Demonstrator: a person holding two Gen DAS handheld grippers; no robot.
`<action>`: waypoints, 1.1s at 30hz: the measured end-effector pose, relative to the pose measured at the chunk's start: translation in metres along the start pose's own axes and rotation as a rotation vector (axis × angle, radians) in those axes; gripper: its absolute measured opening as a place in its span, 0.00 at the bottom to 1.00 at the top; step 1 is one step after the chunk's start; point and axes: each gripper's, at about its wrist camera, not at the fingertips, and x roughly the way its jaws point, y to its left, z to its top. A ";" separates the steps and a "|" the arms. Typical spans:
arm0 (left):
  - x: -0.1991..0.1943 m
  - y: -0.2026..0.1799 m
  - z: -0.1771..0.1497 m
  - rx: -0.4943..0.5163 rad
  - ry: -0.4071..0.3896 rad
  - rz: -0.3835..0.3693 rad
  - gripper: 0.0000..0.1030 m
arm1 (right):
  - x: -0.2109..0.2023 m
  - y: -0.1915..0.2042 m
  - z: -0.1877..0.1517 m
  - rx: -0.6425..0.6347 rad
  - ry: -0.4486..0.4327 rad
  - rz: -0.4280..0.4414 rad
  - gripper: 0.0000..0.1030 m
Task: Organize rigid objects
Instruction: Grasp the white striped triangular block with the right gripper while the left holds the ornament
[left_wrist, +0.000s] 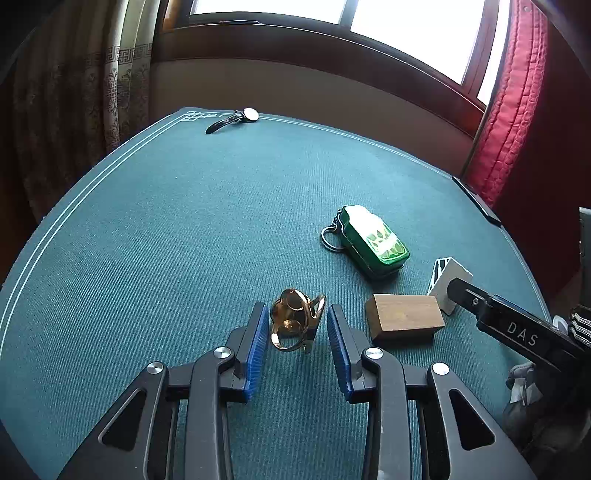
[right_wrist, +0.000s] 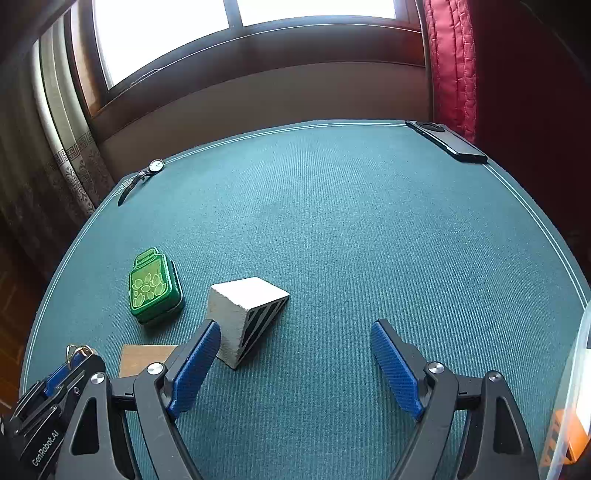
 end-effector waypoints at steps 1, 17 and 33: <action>0.000 0.000 0.000 -0.003 0.000 -0.004 0.34 | 0.000 0.002 0.000 -0.008 0.000 -0.001 0.84; 0.001 0.002 0.002 -0.020 -0.003 -0.018 0.35 | 0.008 0.025 0.006 0.012 0.019 -0.010 0.68; 0.002 0.002 0.002 -0.020 -0.003 -0.032 0.38 | -0.009 0.005 -0.010 -0.066 -0.016 -0.053 0.31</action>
